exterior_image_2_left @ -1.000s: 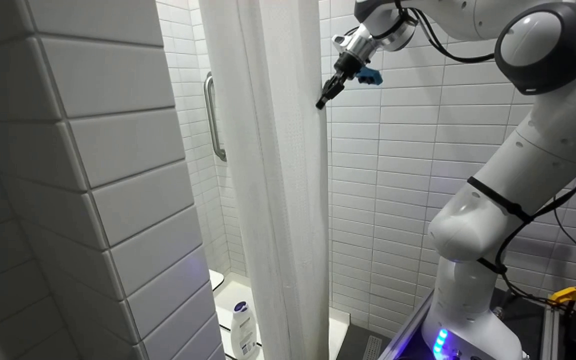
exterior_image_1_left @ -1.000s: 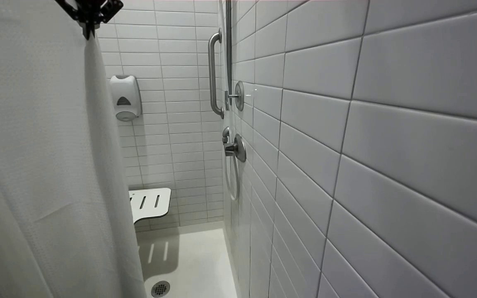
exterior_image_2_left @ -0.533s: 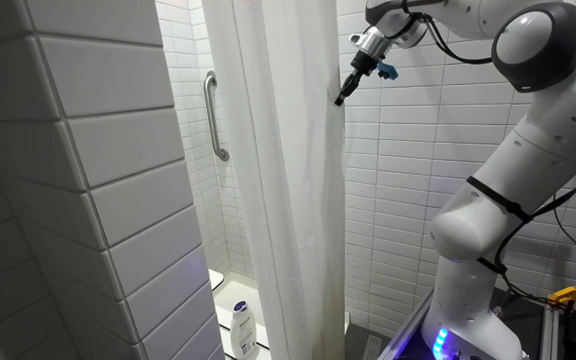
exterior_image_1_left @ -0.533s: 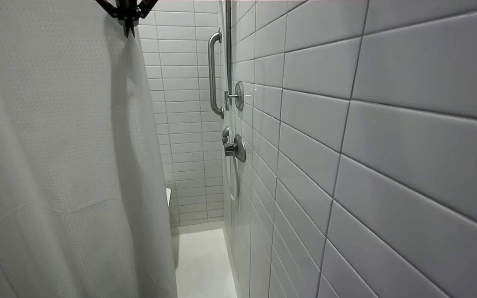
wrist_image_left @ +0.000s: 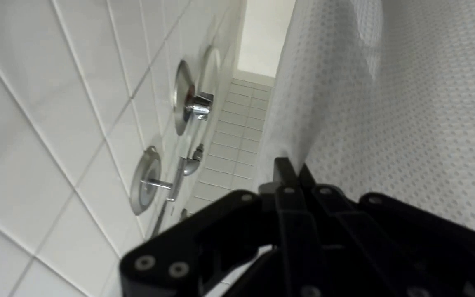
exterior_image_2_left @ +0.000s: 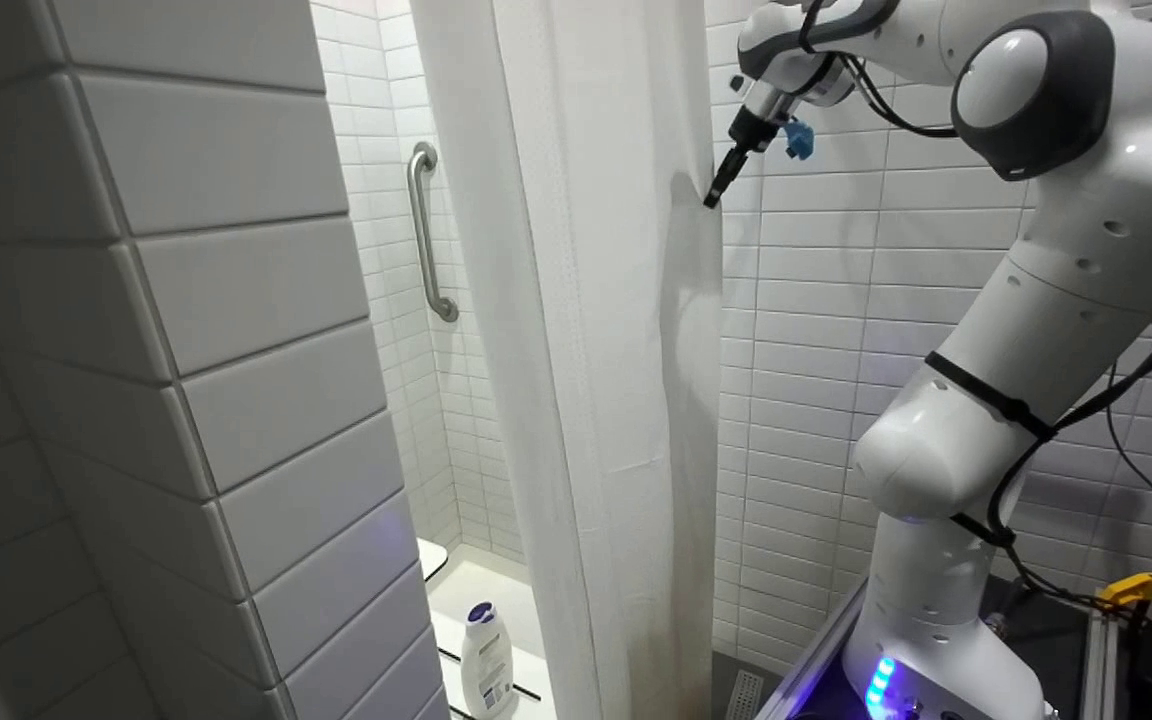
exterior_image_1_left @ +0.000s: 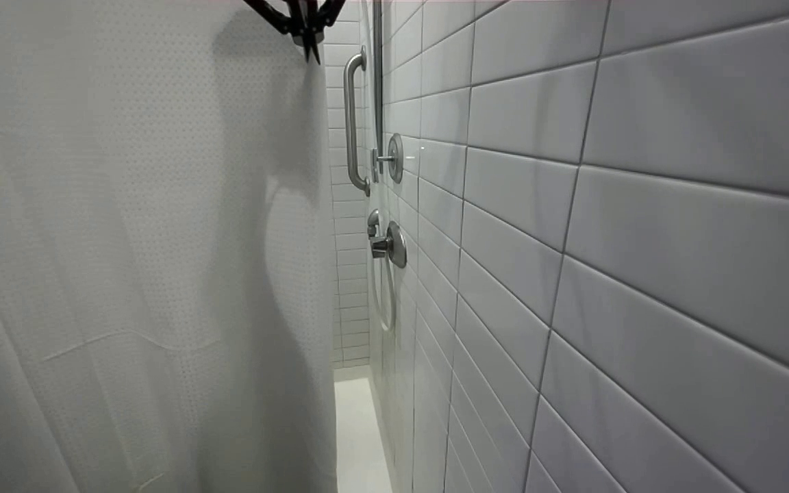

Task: Close the curtain railing

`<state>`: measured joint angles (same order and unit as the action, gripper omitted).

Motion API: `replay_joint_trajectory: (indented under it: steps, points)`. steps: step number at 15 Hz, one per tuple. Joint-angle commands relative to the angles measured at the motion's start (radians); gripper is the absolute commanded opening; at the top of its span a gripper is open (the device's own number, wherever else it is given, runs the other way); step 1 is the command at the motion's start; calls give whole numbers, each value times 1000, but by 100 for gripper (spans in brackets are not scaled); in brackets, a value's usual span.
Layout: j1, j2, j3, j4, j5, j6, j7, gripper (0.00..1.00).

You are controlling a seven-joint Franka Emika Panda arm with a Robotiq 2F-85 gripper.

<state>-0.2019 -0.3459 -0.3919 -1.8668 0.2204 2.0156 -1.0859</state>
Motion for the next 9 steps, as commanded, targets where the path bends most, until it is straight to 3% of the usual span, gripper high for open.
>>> replay_joint_trajectory:
  steps: [1,9]
  points:
    - [-32,81,-22,21,-76,33,70,0]
    - [-57,144,-31,52,-141,101,220,0]
